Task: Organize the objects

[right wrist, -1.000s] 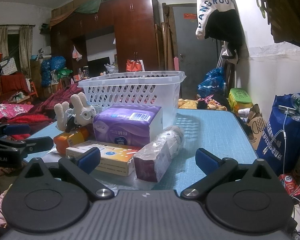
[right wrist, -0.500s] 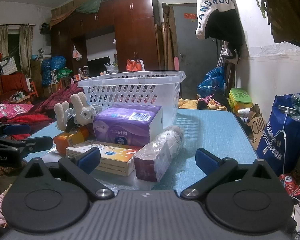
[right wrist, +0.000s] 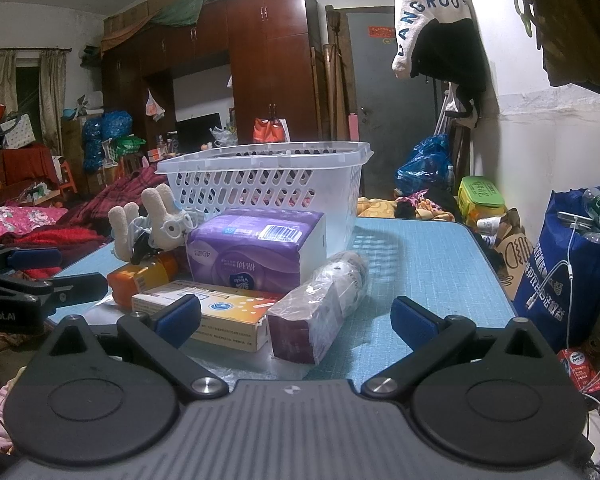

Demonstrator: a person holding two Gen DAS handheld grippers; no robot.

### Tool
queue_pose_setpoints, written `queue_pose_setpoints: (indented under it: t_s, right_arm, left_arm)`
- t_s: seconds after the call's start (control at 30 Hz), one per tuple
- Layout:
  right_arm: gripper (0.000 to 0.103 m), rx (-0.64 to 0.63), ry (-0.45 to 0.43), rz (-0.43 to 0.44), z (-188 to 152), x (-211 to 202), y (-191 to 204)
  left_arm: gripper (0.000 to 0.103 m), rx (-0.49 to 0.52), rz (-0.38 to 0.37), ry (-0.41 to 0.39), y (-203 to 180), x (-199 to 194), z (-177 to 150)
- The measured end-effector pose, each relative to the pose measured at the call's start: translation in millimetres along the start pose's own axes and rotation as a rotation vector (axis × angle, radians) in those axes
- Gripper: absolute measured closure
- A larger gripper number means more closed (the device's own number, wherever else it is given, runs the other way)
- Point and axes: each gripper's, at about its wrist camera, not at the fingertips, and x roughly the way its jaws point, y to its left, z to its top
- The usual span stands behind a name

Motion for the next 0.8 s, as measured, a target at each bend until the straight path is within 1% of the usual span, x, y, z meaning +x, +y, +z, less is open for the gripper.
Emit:
queue_pose_setpoints:
  t_s: [0.33, 0.57, 0.8]
  right_arm:
    - [0.0, -0.002, -0.002, 0.002, 0.0, 0.3, 0.4]
    - [0.0, -0.005, -0.004, 0.001, -0.2, 1.7, 1.9]
    - [0.0, -0.005, -0.007, -0.001, 1.8, 7.1, 1.5]
  left_arm:
    - [0.0, -0.007, -0.004, 0.0, 1.2, 0.3, -0.6]
    - [0.0, -0.019, -0.032, 0.006, 3.0, 3.0, 0.1]
    - [0.0, -0.017, -0.029, -0.022, 5.5, 1.9, 1.4]
